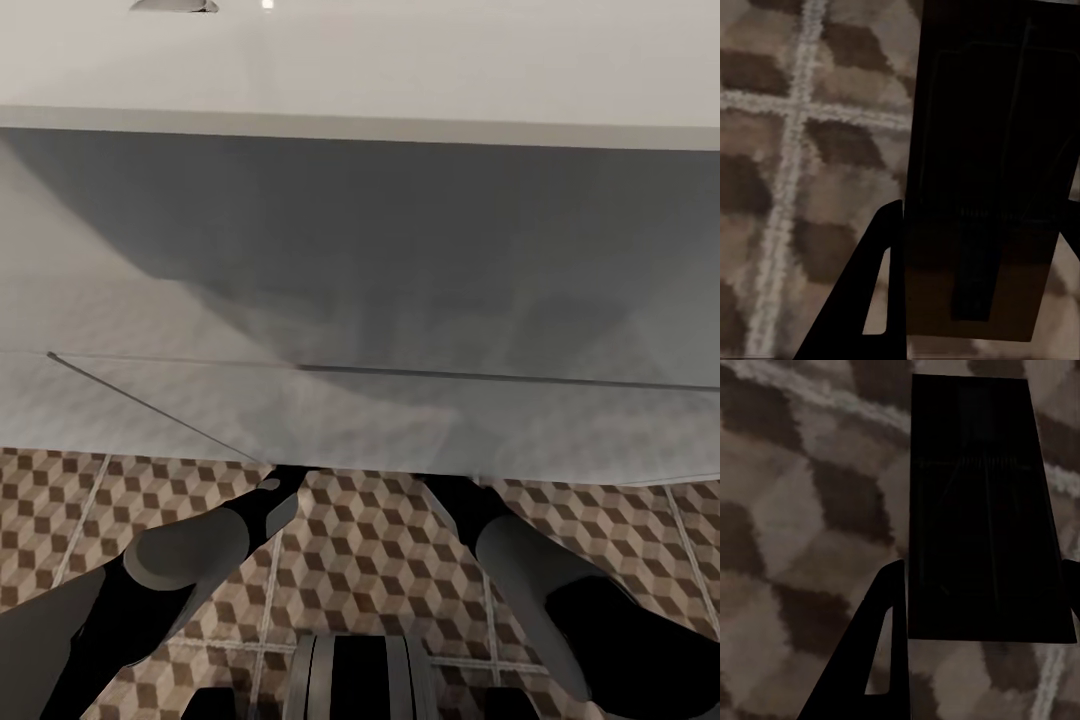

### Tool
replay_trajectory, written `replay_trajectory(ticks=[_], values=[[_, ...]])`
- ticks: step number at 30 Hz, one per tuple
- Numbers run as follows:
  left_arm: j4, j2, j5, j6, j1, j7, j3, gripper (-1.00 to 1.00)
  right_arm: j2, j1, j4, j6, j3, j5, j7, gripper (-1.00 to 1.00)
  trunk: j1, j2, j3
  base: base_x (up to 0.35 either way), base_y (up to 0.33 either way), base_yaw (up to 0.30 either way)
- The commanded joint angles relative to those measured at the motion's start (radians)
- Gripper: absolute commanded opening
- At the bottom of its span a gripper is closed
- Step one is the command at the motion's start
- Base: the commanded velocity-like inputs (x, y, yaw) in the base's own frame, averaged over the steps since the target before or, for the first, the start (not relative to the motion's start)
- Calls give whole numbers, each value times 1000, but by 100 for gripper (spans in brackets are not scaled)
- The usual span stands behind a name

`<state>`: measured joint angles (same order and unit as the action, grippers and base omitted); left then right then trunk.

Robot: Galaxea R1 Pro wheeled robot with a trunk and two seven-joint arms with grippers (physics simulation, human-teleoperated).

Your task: Take the four mousetraps from the cabinet in the bathroom and place them on the bathroom floor. Make sure all four end up on the same floor surface, and ensure that at least two of them are either under or directly next to the same bathroom sink.

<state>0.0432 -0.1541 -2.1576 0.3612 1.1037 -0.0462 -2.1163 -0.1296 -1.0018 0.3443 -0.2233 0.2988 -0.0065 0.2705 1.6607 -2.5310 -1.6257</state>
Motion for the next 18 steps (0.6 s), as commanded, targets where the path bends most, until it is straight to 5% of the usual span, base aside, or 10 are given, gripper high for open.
replay_trajectory(ticks=[1, 18], values=[[3, 0, -4, 4, 1, -9, -8, -100, 1, -6, 11, -8, 11, 4, 5, -100, 0, 0, -2, 0, 0, 64], [17, 0, -3, 5, 1, -9, -8, -100, 2, -6, 17, -5, 11, 3, 5, -100, 0, 0, -22, 0, 0, 41]])
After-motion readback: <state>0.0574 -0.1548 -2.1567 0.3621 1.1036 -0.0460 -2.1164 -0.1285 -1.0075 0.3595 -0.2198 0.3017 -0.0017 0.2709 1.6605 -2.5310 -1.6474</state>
